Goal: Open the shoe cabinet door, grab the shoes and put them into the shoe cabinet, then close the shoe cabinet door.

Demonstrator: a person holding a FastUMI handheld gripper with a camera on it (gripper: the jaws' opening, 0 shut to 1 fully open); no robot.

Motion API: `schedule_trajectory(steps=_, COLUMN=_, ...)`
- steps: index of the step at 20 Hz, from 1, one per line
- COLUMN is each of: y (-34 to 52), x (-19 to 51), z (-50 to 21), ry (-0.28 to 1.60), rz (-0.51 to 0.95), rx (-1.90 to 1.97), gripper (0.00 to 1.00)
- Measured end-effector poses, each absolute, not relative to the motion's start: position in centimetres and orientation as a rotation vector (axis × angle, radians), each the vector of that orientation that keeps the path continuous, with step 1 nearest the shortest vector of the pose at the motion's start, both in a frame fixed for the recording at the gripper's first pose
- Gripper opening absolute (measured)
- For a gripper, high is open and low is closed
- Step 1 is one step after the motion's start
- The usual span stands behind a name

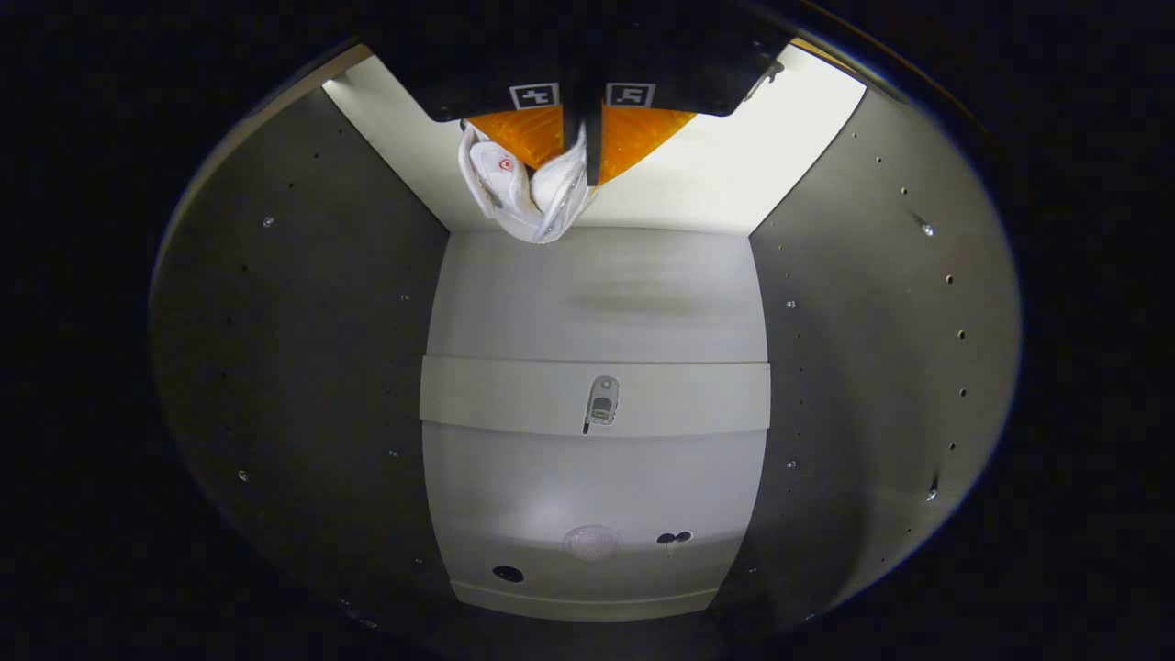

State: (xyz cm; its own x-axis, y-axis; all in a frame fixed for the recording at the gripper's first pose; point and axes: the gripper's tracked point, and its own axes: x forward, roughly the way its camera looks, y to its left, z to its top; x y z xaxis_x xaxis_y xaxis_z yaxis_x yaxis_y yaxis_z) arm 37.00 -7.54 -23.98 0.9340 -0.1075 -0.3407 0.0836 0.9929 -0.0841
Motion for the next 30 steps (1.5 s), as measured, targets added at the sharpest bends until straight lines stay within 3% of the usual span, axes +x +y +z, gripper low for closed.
schedule_trajectory(steps=16, y=-7.4, x=35.8, z=-25.1, ry=0.426, rz=-0.117, rx=-0.081, gripper=0.05)
schedule_trajectory(steps=21, y=-6.9, x=34.1, z=-24.4, ry=0.428, rz=-0.108, rx=-0.093, gripper=0.10)
schedule_trajectory(steps=24, y=-6.8, x=33.2, z=-23.6, ry=0.404, rz=-0.101, rx=-0.067, gripper=0.16)
schedule_trajectory(steps=26, y=-6.9, x=32.1, z=-22.5, ry=0.386, rz=-0.107, rx=-0.075, gripper=0.36)
schedule_trajectory(steps=29, y=-6.8, x=30.3, z=-20.8, ry=0.361, rz=-0.110, rx=-0.057, gripper=0.50)
schedule_trajectory(steps=30, y=-6.7, x=29.3, z=-19.9, ry=0.342, rz=-0.106, rx=-0.046, gripper=0.50)
